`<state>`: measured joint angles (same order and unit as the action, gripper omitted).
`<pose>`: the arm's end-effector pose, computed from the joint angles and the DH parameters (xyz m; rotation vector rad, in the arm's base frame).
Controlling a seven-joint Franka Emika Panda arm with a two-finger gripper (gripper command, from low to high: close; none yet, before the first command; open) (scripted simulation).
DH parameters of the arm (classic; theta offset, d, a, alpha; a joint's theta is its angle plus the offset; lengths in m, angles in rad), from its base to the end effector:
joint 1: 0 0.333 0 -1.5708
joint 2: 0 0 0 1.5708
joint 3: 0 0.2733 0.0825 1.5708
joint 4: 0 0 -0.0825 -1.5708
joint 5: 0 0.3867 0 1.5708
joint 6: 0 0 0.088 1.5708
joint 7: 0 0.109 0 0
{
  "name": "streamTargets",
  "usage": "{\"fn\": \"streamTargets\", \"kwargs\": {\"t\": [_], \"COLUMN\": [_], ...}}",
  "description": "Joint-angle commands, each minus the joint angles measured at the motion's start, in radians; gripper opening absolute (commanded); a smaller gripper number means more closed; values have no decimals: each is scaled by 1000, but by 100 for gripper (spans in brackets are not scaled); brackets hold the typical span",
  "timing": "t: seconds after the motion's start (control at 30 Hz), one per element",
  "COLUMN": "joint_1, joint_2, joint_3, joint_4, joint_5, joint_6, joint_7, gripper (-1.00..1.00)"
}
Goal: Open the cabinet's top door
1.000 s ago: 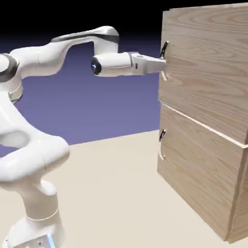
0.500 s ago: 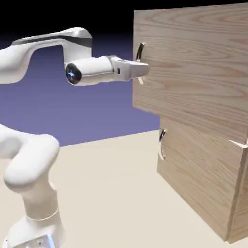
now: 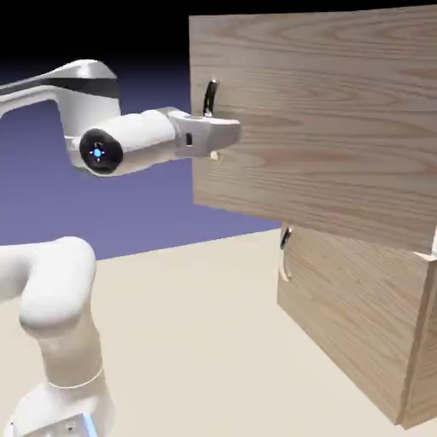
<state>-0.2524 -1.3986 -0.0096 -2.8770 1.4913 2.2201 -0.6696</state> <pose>0.2575 -0.0347 0.5891 -1.7304 0.1057 -1.2987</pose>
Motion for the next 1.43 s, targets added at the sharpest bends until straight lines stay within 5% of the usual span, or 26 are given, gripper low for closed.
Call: {"fn": "streamTargets", "kwargs": {"t": [0.0, 0.53, 1.4], "joint_1": [-2, 54, 848], "joint_2": [-8, 77, 240], "joint_3": [-36, -616, -1274], "joint_4": [-2, 177, 1071], "joint_5": [-36, -544, -909], "joint_6": [-28, -514, -1242], "joint_7": [5, -2, 77], "gripper": [-100, -100, -100]}}
